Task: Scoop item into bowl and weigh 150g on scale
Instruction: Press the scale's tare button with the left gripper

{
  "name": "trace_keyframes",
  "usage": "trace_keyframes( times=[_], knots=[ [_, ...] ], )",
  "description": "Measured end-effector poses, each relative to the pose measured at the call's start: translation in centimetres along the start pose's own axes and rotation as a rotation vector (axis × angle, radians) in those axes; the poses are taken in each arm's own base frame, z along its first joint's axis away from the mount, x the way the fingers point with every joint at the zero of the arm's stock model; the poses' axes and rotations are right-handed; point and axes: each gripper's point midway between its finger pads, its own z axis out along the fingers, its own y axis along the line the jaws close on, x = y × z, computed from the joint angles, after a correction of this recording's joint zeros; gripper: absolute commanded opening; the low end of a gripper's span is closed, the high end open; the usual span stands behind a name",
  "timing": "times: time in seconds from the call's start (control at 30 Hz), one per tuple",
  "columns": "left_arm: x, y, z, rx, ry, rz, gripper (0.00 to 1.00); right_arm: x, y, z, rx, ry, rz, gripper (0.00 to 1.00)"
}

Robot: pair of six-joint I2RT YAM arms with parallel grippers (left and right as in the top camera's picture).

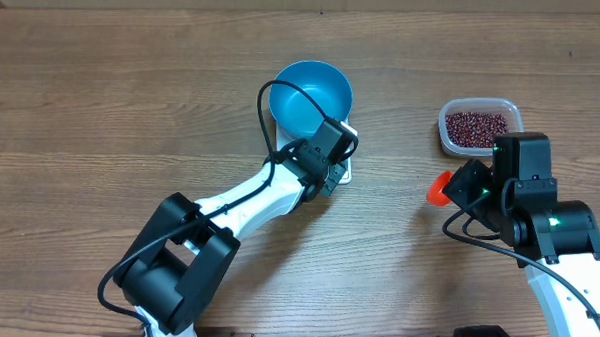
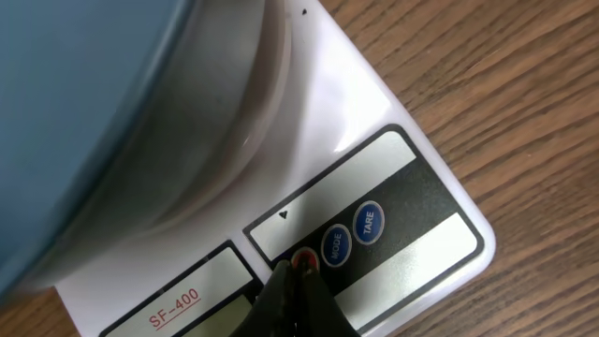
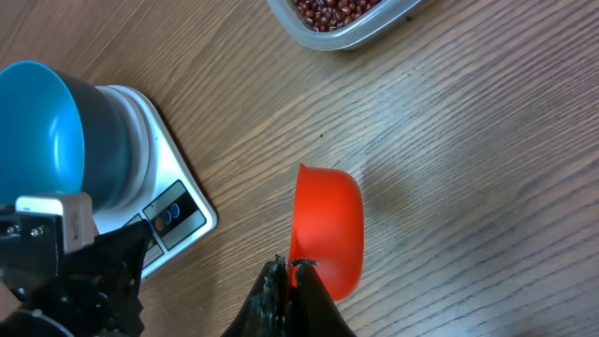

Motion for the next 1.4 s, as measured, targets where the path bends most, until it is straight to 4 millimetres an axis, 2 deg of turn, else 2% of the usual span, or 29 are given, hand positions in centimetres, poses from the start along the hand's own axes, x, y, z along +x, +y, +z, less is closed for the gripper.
trace_keyframes(
  times=[0.2, 0.67, 1.4],
  knots=[
    [0.63, -0.15, 0.87, 0.000, 0.021, 0.004, 0.04, -0.01, 0.00, 0.00, 0.000, 0.000, 0.000, 0.04],
    [-0.16, -0.17, 0.87, 0.000, -0.012, -0.002, 0.04, -0.02, 0.02, 0.00, -0.001, -0.001, 0.000, 0.04],
    [-0.17, -0.17, 0.87, 0.000, -0.012, -0.002, 0.04, -0.16, 0.13, 0.00, -0.006, -0.006, 0.000, 0.04]
  ],
)
